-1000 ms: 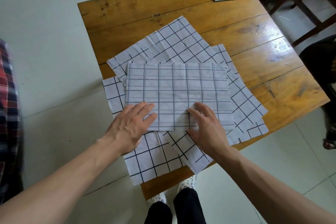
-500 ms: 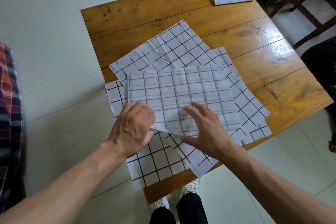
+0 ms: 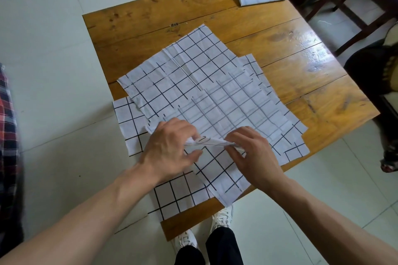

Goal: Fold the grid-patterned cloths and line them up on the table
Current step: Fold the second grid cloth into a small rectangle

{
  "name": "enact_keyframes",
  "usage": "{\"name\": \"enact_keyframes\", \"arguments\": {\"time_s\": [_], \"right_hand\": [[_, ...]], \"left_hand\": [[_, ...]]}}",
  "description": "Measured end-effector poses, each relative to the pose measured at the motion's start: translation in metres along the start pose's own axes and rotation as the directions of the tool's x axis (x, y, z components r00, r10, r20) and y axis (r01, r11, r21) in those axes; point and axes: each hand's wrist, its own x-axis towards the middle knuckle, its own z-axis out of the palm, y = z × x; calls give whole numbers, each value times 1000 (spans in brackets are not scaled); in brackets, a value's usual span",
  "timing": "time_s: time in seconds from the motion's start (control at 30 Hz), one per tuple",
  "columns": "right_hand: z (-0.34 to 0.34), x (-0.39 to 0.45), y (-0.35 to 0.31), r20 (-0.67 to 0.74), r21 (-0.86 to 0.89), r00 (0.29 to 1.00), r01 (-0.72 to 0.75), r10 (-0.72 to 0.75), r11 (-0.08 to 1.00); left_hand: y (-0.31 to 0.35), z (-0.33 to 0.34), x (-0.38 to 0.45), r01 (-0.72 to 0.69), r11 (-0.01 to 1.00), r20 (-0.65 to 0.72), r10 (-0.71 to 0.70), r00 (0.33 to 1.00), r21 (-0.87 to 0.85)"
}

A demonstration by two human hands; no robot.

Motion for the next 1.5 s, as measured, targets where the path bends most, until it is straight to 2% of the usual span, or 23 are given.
{"name": "enact_keyframes", "arguments": {"time_s": [0.23,0.4,0.53,0.63,0.83,0.97,1.17,1.3,1.37,1.5], "right_hand": [[-16,-17,29,-56,60,998,-21,24,998],[-15,-30,47,-77,-59,997,-32,27,998],[-15,-34,57,-145,-72,989,-21,11,997],[-22,-32,66,-149,-68,989,-29,19,997],[-33,-41,81,-147,29,984,-96,99,995],[-35,-57,91,-68,132,977,-193,203,972],[-33,-69,95,-81,293,933,-314,350,903],[-32,-63,100,-103,366,909,-342,403,865],[-32,-59,102,-107,401,895,-359,432,843],[-33,-49,105,-107,477,868,-383,484,791]], "left_hand": [[-19,7,1,155,985,79,-162,984,78],[3,4,1,51,988,134,-71,988,147],[19,-4,-1,15,997,255,-32,966,69],[28,-2,0,-20,999,329,10,944,28],[38,10,6,-82,996,320,85,944,-22],[19,16,7,-33,999,303,44,952,-43],[-6,17,6,45,983,407,32,913,-178],[-5,20,10,219,934,371,-104,923,-282],[-5,22,14,282,924,388,-169,906,-256],[-2,33,22,290,950,378,-229,897,-113]]}}
